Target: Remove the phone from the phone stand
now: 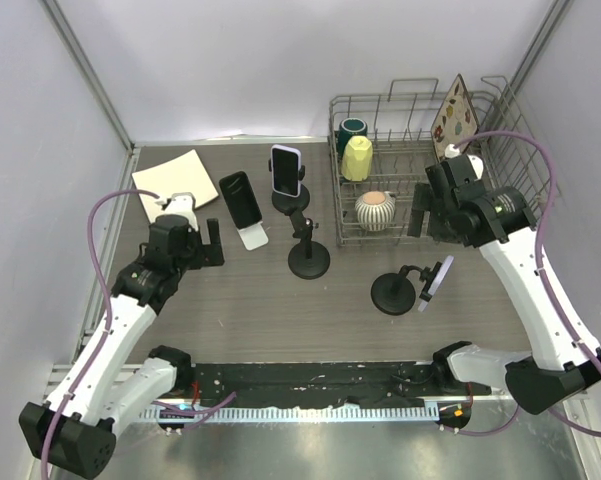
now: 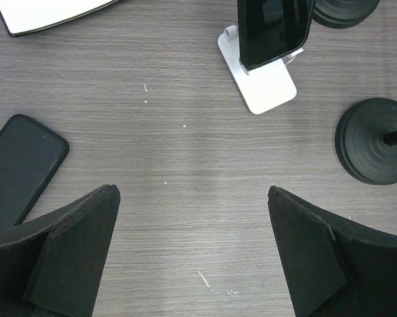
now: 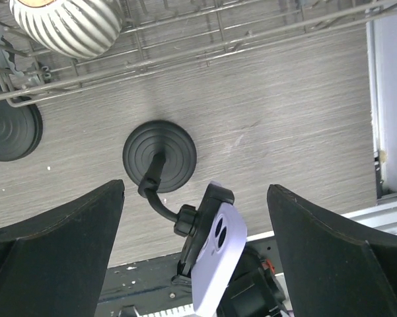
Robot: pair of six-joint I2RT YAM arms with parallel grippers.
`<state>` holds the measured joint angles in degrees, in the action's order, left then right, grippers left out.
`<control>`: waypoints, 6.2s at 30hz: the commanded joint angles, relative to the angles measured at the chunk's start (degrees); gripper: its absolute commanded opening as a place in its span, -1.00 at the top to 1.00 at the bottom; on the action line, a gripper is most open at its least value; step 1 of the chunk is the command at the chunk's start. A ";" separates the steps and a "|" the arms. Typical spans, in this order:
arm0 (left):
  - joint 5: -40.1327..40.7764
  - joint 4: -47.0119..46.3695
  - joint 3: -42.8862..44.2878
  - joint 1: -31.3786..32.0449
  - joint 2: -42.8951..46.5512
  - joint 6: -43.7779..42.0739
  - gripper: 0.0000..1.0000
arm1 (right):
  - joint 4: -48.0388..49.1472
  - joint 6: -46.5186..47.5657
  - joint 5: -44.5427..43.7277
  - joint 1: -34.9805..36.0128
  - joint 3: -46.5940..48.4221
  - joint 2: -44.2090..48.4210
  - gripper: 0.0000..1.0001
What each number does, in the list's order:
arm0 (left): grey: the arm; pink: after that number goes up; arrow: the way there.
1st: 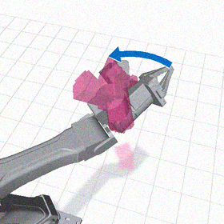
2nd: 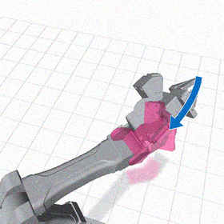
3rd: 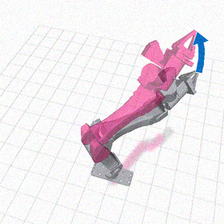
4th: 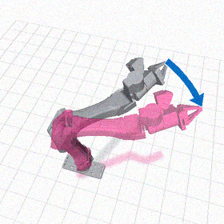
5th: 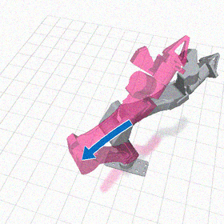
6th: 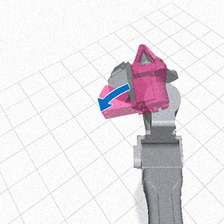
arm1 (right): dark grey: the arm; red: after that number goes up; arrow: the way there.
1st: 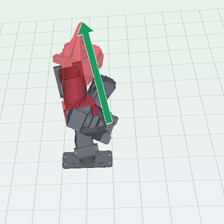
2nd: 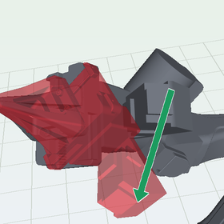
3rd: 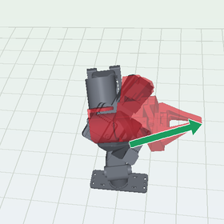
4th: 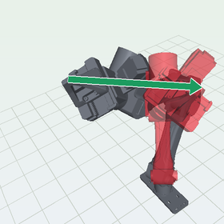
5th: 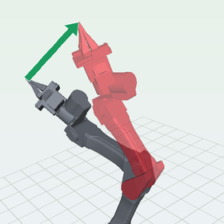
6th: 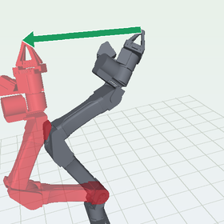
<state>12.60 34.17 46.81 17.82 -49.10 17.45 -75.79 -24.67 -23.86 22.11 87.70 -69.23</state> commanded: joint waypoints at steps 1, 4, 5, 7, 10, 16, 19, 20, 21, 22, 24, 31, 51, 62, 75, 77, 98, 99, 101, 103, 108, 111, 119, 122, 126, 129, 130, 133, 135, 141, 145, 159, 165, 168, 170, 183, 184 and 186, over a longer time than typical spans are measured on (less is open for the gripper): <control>2.34 -0.42 2.15 1.86 1.38 -1.37 -0.99 | -9.73 -3.71 2.14 -1.36 -0.16 2.26 -0.83; 3.04 -0.34 2.15 2.92 1.55 -1.63 -0.99 | -10.52 -4.86 4.77 -1.63 -1.56 2.70 -0.67; 3.48 -0.34 2.15 3.18 1.55 -1.63 -0.99 | -10.43 -5.82 5.48 -1.54 -2.18 3.13 -0.61; 3.75 -0.34 2.06 3.71 1.55 -1.72 -0.99 | -9.99 -6.71 7.58 -1.54 -4.37 3.84 -0.46; 4.27 -0.25 1.97 4.32 1.82 -1.90 -0.99 | -9.73 -8.12 7.95 -1.72 -6.04 5.16 -0.32; 4.36 -0.25 1.97 5.12 1.55 -1.98 -1.00 | -10.61 -8.21 6.64 -1.80 -6.76 7.62 -0.29; 4.10 -0.25 1.97 5.29 1.55 -1.98 -1.00 | -10.69 -8.12 3.82 -1.72 -4.92 7.27 -0.30; 4.19 -0.33 1.97 5.20 1.55 -1.98 -1.00 | -10.61 -8.12 3.30 -1.80 -4.39 7.01 -0.32; 4.10 -0.25 1.89 5.29 1.64 -1.98 -0.99 | -10.61 -8.03 2.33 -1.81 -4.03 6.83 -0.35; 4.19 -0.25 1.88 5.29 1.73 -1.90 -1.00 | -10.61 -7.42 1.80 -1.89 -3.86 6.74 -0.36; 4.10 -0.25 1.88 5.29 1.82 -1.90 -1.00 | -10.61 -6.72 -0.39 -1.98 -4.64 7.00 -0.39; 2.43 -0.60 1.80 5.29 2.26 -2.16 -1.00 | -6.49 -1.19 10.90 -2.07 -10.53 7.45 -0.36; 0.50 -1.21 1.18 5.64 3.57 -2.25 -1.00 | 1.16 10.51 8.76 -1.89 -2.72 -0.99 -0.46; 0.41 -1.21 1.09 5.56 3.84 -2.42 -1.00 | 6.10 15.08 29.05 -0.58 -4.82 -4.42 -0.26; -0.12 -1.39 0.92 5.73 3.92 -2.51 -0.99 | 5.74 14.56 27.11 0.30 -9.83 -8.90 -0.20; -0.12 -1.39 0.92 5.82 4.01 -2.60 -1.00 | 5.74 13.86 27.20 0.30 -10.36 -9.08 -0.18; -0.21 -1.39 0.74 5.99 4.72 -2.60 -1.00 | 5.39 6.57 25.09 14.51 -8.79 -11.27 0.99; -0.21 -1.39 0.74 5.91 4.98 -2.60 -0.99 | 5.56 6.04 24.91 15.93 -8.25 -11.97 0.99; 0.06 -1.30 0.74 5.91 5.24 -2.60 -0.99 | 6.18 4.63 24.56 19.01 -5.89 -14.34 0.99; 0.32 -1.30 0.83 5.99 5.77 -2.51 -1.00 | 7.23 3.67 24.56 23.06 -4.13 -16.10 0.99; 3.12 -0.69 1.18 5.99 6.65 -2.07 -1.00 | 8.81 3.66 24.82 29.39 3.78 -23.92 0.99; 5.50 -0.42 1.09 5.99 7.70 -1.63 -1.00 | 9.61 4.80 25.09 32.29 9.14 -29.54 0.99; 8.32 -1.04 0.48 5.91 10.60 -1.11 -0.99 | 9.78 8.40 22.10 34.76 24.25 -41.76 0.99; 8.76 -1.04 0.39 5.91 10.87 -1.02 -1.00 | 9.78 9.37 20.78 34.76 29.43 -46.25 0.99; 8.67 -1.21 0.30 5.91 11.04 -1.11 -0.99 | 9.78 9.99 20.69 34.58 35.69 -51.43 0.98; 8.58 -1.30 0.21 5.91 11.22 -1.19 -0.99 | 9.35 9.20 19.82 34.14 38.68 -54.16 0.87; 8.58 -1.30 0.13 5.99 11.39 -1.19 -0.99 | 9.34 8.94 19.20 33.97 39.03 -54.43 0.81; 8.14 -1.57 -0.14 5.99 11.48 -1.19 -0.99 | 9.69 8.49 18.85 33.88 39.21 -54.43 0.55; 7.44 -1.74 -0.14 5.99 11.49 -1.19 -0.99 | 10.22 8.14 18.93 33.79 39.39 -53.91 0.38; 6.21 -2.09 -0.31 5.91 10.96 -1.28 -0.99 | 11.72 7.97 18.41 33.53 40.44 -53.02 -0.09; 5.07 -2.18 -0.31 5.91 10.87 -1.28 -1.00 | 11.98 8.32 18.14 33.35 41.67 -52.85 -0.25; -6.69 -4.47 0.30 5.91 11.40 -1.37 -1.00 | 22.25 11.66 9.01 29.67 40.45 -41.35 -0.73; -14.25 -1.22 7.50 6.43 6.58 1.26 -1.00 | 29.90 9.47 2.87 24.22 26.40 -31.51 -0.73; -17.60 0.45 11.63 8.19 2.19 3.20 -1.00 | 37.18 8.93 -3.09 22.81 17.09 -24.65 -0.77; -18.14 0.46 13.82 11.17 0.16 4.78 -0.99 | 41.23 9.02 -6.89 22.63 8.42 -18.42 -0.79; -0.67 5.45 26.48 33.23 -18.82 1.01 -0.99 | 75.33 13.24 -3.93 20.17 -36.36 13.49 -1.00; 0.66 7.90 28.06 35.15 -20.14 0.48 -0.99 | 75.52 13.24 -2.96 20.25 -39.24 14.47 -0.99; 5.56 10.72 29.74 36.83 -23.92 -1.53 -0.99 | 79.37 13.24 0.64 20.17 -41.63 16.48 -0.99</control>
<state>8.45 38.54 72.05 51.11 -68.14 20.03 -8.60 -12.23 -27.27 42.26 50.37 -56.49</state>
